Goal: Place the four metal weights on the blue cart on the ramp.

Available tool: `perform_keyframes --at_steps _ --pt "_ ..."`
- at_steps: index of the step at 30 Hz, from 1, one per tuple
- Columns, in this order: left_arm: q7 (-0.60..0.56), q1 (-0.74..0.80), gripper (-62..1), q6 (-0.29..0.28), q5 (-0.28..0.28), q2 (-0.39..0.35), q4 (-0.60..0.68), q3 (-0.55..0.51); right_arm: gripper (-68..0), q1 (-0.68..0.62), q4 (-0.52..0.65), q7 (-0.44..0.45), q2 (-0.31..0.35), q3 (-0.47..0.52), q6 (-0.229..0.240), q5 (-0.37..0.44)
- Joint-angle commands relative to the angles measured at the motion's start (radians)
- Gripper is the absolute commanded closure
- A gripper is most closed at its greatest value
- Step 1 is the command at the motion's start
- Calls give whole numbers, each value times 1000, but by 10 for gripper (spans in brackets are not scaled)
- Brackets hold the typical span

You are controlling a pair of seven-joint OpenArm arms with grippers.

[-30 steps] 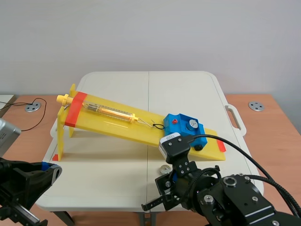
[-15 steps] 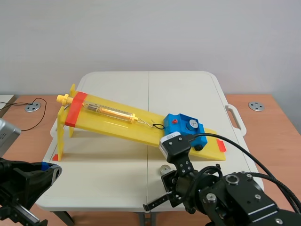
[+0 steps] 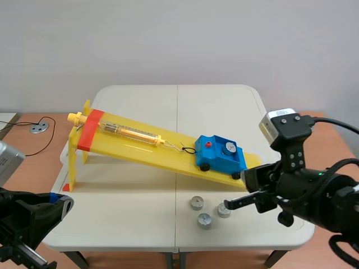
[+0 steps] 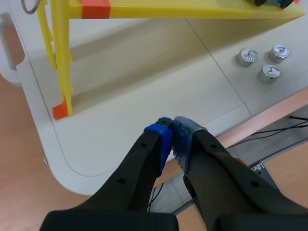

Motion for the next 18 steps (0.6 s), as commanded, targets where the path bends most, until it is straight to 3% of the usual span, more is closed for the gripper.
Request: perform_keyframes --at_steps 1,5,13,18 --pt "-97 -20 -29 -28 -74 8 49 -11 -85 39 45 48 24 -13 24 39" --pt "-97 -22 -29 -28 -74 8 49 -11 -270 37 37 64 24 -19 57 27" --pt "-97 -22 -29 -28 -74 8 49 -11 -280 37 -28 129 12 -90 56 -61" --pt "-97 -22 -29 -28 -74 8 49 -11 -300 54 -97 188 -26 -148 28 -144"
